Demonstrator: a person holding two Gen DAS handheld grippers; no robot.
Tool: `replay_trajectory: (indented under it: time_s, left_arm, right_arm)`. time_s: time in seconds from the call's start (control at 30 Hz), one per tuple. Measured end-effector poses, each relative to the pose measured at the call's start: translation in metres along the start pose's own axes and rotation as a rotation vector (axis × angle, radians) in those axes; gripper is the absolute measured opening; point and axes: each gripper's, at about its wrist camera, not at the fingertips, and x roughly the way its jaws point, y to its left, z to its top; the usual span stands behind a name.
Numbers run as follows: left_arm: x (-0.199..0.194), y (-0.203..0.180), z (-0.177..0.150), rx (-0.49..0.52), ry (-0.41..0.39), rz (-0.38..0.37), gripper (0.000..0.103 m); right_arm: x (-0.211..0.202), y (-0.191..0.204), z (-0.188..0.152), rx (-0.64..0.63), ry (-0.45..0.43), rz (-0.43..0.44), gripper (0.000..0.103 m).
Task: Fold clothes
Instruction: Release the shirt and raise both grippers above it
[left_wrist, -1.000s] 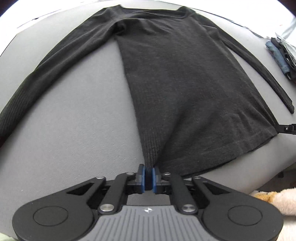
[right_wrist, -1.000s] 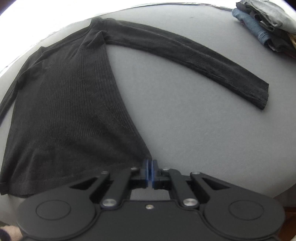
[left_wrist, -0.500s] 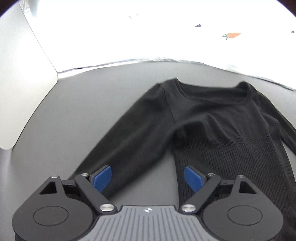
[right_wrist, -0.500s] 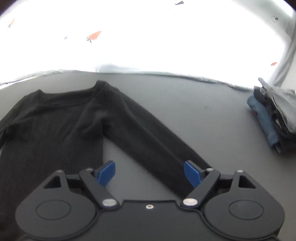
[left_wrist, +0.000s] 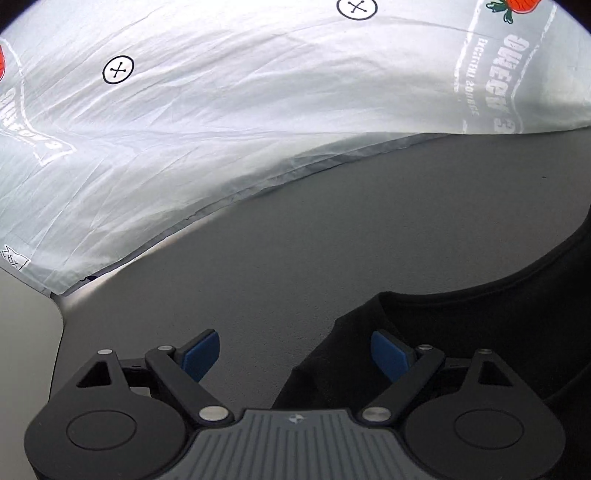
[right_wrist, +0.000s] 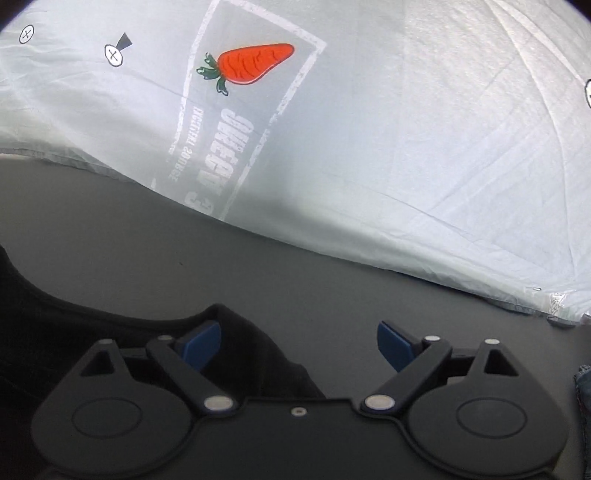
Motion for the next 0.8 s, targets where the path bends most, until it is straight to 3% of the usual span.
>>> replay_trajectory:
  time_s: [0.1,0.27,0.37,0.5,0.67,0.8]
  left_arm:
    - [0.004,0.004,-0.001,-0.04,-0.023,0.044,0.092]
    - [0.017,0.018,0.005,-0.142,-0.029,0.078,0.094]
    - [0.031,0.022,0.011,-0.14,-0.033,0.135,0.096]
    - [0.022,0.038,0.016,-0.186,-0.02,0.069,0.094]
    - [-0.038,0.076,-0.03,-0.271,-0.041,0.062,0.095]
    - [-0.087,0.106,-0.067,-0.338,-0.057,0.057,0.095]
  right_arm:
    - [0.019,0.013,-0.001,-0.103,0.03,-0.132,0.093]
    - [0.032,0.005,0.008,-0.091,0.003,-0.16,0.095]
    - [0.04,-0.006,0.02,-0.055,0.019,-0.165,0.096]
    - [0.045,-0.016,0.029,0.003,0.089,-0.123,0.102]
    - [0.018,-0.03,0.032,0.066,0.121,0.013,0.102]
    - [-0.017,-0.05,0.038,0.207,0.074,0.098,0.102]
